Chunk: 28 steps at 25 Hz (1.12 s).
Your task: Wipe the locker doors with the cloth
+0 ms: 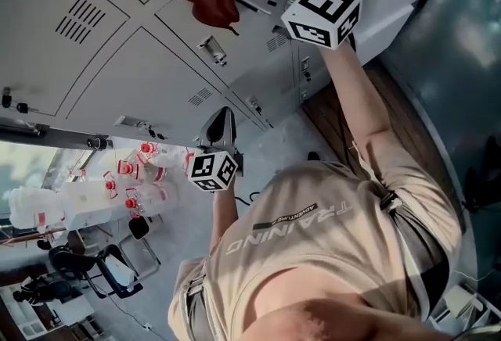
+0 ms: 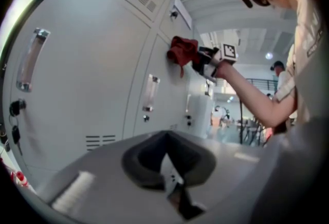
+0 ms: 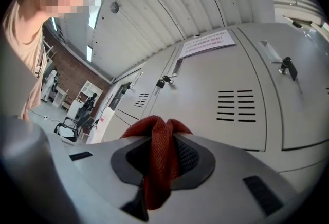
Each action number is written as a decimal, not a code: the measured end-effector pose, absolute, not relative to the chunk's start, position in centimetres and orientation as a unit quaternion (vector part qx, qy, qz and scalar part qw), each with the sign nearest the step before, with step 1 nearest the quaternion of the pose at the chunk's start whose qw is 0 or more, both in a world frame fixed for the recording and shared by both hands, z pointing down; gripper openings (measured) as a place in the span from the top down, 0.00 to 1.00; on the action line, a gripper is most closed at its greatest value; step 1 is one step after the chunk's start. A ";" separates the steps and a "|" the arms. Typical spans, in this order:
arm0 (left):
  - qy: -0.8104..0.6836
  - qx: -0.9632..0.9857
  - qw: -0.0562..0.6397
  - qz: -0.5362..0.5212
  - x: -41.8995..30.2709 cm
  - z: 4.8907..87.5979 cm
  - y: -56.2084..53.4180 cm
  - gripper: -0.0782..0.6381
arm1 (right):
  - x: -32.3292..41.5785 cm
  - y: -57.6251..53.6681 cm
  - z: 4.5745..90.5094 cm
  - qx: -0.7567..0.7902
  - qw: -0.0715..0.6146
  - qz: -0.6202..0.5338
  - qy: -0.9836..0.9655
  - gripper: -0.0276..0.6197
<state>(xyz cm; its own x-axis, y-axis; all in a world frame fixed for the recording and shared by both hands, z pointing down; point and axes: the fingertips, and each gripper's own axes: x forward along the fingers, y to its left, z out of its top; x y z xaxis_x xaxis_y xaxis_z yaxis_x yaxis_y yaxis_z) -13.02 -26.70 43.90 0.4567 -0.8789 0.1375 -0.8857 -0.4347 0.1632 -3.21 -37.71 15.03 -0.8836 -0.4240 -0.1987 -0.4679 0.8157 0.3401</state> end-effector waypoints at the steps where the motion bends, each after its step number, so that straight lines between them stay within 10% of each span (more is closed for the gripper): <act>1: -0.523 0.845 0.107 0.017 -13.2 43.9 -26.7 0.88 | -2.8 -38.3 14.6 -0.244 0.061 0.191 0.949 0.88; 28: -0.516 0.842 0.150 0.052 -13.0 47.5 -27.1 0.88 | -2.5 -43.2 41.7 -0.284 -0.061 -0.015 0.957 0.88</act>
